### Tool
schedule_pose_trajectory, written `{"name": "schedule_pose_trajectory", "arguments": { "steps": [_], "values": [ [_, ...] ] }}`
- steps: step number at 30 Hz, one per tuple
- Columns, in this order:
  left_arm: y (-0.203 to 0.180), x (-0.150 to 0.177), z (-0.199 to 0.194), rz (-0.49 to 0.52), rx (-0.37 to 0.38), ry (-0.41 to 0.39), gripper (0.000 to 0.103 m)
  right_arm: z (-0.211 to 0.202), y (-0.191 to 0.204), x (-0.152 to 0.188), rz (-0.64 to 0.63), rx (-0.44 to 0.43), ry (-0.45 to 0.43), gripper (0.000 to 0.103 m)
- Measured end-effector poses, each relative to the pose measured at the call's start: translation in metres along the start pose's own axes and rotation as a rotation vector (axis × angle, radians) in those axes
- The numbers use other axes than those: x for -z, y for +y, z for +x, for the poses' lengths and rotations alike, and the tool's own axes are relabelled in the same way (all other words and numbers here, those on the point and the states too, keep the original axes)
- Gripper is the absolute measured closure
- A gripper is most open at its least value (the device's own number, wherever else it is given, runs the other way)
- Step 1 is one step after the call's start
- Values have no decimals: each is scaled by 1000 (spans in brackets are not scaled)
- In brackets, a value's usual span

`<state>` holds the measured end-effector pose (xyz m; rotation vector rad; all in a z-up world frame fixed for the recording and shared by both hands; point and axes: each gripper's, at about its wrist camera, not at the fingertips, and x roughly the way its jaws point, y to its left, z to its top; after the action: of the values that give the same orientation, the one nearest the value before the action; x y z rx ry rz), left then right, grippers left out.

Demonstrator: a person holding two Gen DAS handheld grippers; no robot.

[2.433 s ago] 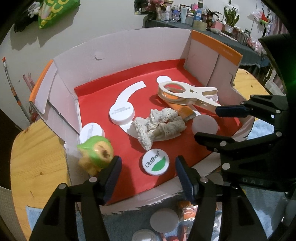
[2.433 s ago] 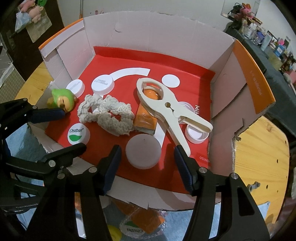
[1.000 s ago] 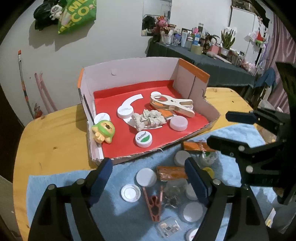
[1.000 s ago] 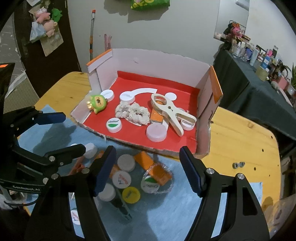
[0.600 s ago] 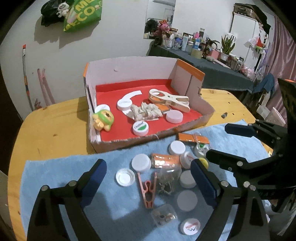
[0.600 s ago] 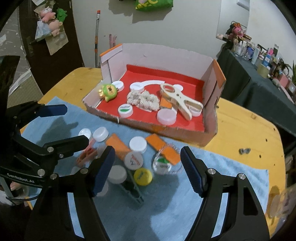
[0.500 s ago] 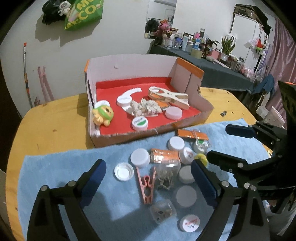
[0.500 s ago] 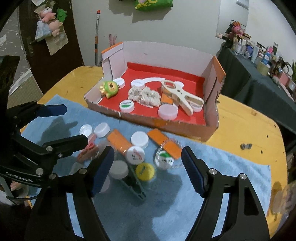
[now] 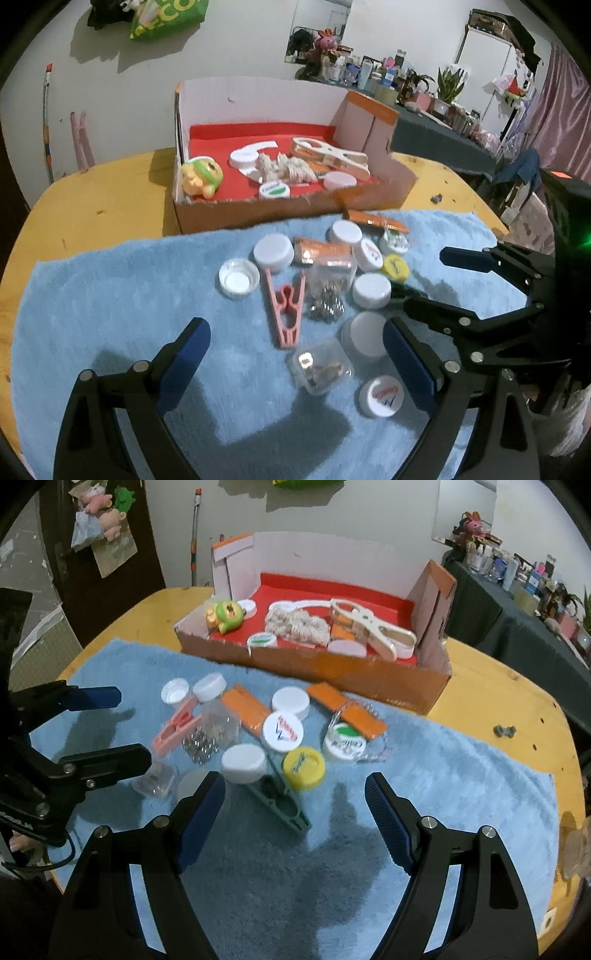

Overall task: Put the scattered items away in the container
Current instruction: 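Withdraw both open tools from the box back over the blue towel, then grasp the clear box of screws with left tool while right grasps green clip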

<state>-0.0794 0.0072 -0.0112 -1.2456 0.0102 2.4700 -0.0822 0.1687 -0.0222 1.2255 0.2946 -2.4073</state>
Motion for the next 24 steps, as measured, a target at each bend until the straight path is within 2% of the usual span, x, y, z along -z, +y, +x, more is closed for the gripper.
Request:
{"name": "schedule_pose_trajectory", "arguments": {
  "steps": [10,24],
  "values": [
    [-8,18,13,45,4,47,7,19,0,10,-24,15,47,25],
    [-4,20,26,72,-49,86,7,27,-8,9,-25,12,58,26]
  ]
}}
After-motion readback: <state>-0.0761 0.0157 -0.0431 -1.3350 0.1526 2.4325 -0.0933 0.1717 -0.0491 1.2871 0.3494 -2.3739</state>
